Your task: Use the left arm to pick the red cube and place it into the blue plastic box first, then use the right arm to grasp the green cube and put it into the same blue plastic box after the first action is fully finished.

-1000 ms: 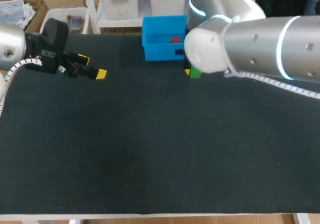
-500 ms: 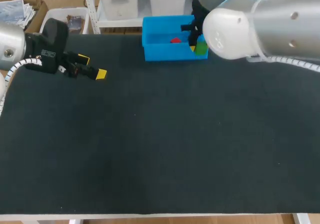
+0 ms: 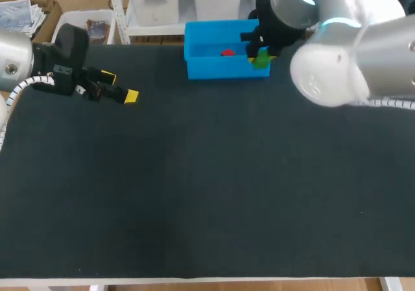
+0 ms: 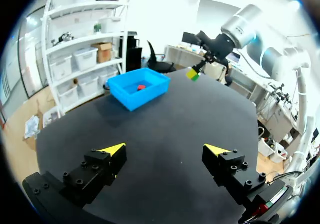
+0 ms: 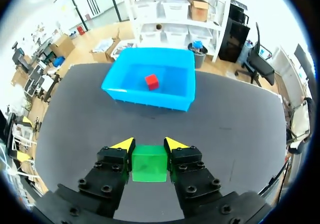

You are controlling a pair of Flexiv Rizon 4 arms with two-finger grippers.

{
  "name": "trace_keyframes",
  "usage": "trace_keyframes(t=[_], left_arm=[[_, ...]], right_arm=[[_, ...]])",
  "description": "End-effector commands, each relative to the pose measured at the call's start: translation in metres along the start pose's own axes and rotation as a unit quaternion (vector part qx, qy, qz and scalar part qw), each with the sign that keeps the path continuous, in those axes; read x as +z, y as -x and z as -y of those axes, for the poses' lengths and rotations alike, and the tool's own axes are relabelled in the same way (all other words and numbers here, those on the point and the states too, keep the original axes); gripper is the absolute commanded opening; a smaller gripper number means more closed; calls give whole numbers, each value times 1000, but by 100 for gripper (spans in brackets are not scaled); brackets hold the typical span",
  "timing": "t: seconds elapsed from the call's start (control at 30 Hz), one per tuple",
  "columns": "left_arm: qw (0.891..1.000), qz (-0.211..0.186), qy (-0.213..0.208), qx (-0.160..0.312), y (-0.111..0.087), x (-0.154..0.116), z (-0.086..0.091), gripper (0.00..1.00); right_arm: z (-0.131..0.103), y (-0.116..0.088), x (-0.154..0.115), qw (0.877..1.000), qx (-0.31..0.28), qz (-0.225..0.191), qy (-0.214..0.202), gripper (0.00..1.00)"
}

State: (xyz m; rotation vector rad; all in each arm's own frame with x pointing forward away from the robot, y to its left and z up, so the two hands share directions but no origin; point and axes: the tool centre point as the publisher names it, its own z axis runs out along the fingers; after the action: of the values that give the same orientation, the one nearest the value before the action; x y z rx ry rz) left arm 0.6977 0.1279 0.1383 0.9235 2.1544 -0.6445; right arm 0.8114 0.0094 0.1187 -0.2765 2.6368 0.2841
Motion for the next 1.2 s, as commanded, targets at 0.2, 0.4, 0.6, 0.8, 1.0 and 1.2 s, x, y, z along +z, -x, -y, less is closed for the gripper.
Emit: trace_keyframes(t=[0.2, 0.4, 0.6, 0.8, 1.0, 1.2], left_arm=[[1000, 6, -2, 2, -3, 0, -1, 100], [1000, 6, -2, 2, -3, 0, -1, 100], [1000, 6, -2, 2, -3, 0, -1, 100], [1000, 6, -2, 2, -3, 0, -1, 100], [1000, 6, -2, 2, -3, 0, -1, 100], [1000, 6, -2, 2, -3, 0, -1, 100]], right_arm=[[-1, -3, 1, 998, -6, 60, 9, 0], [-1, -3, 1, 998, -6, 60, 9, 0], [-1, -3, 1, 998, -6, 60, 9, 0], [0, 13, 10, 998, -13, 61, 12, 0], [-2, 33, 29, 998, -26, 55, 6, 0], [3, 58, 50, 998, -22, 53, -1, 0]])
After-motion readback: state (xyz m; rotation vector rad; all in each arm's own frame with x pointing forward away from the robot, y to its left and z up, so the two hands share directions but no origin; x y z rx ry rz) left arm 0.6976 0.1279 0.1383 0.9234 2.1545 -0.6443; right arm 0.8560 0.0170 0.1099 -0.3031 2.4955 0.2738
